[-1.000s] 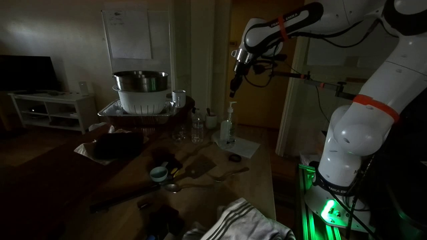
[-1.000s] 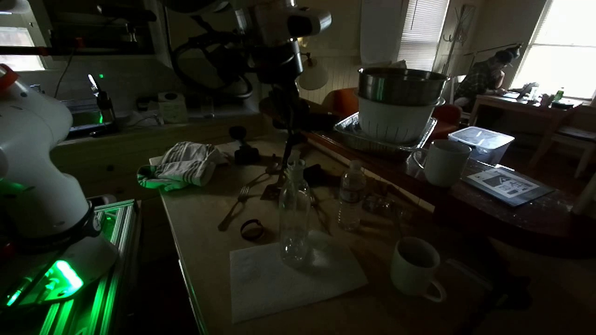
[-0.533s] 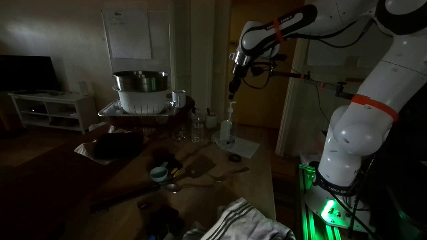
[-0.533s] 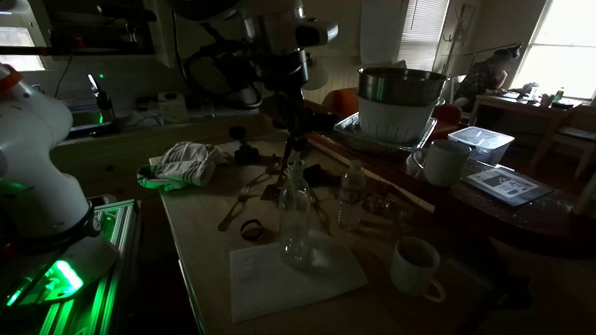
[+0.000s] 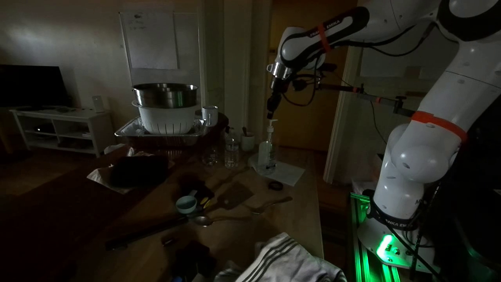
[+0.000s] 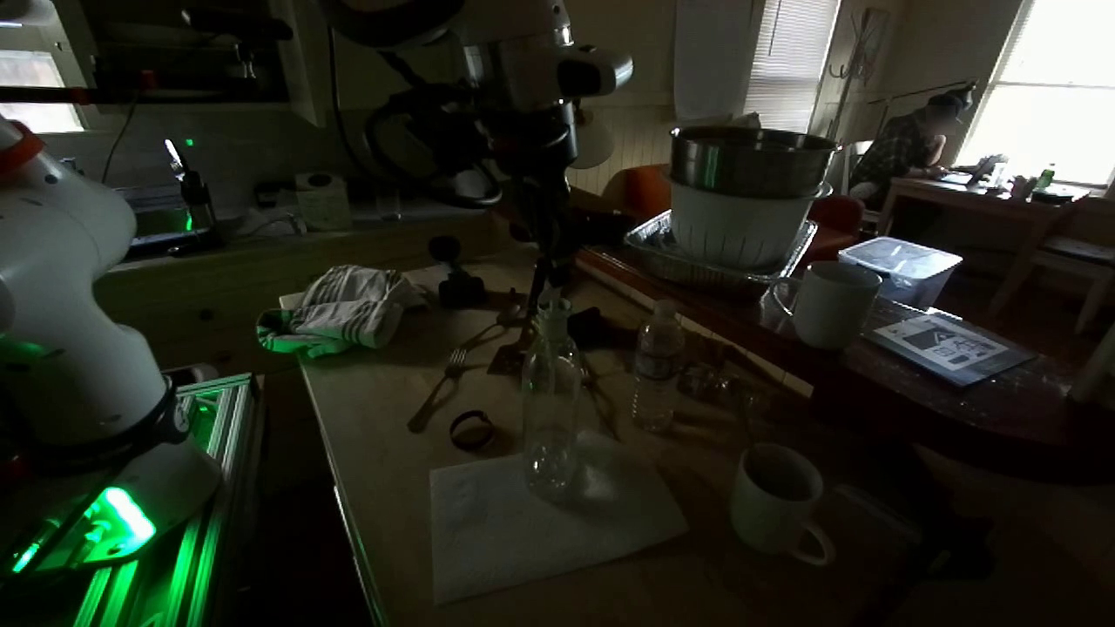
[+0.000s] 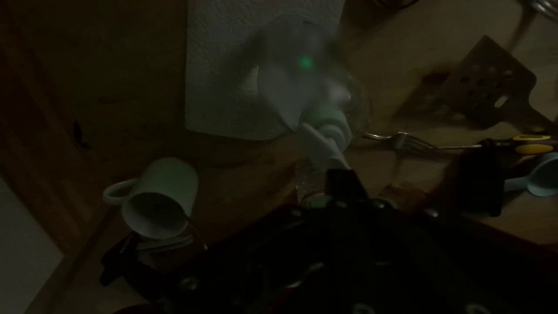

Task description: Press down on the pump bottle.

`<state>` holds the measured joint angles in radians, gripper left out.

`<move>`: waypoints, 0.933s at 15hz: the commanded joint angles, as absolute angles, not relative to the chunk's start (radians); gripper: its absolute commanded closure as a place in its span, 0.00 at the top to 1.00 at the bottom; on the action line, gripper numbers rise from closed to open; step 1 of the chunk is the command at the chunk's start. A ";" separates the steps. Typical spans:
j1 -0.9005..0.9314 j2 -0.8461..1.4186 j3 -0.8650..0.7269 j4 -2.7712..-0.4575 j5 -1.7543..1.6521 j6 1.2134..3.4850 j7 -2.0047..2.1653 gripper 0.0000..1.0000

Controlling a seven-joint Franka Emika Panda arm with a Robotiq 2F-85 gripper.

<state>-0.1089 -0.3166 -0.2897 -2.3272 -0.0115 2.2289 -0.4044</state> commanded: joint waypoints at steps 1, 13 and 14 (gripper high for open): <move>-0.123 -0.294 -0.273 -2.310 -0.022 2.233 -0.404 0.00; -0.118 -0.249 -0.277 -2.273 0.010 2.190 -0.411 0.00; -0.118 -0.249 -0.276 -2.272 0.012 2.182 -0.410 0.00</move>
<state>-0.1089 -0.2768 -0.2835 -2.2905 -0.0090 2.2251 -0.4044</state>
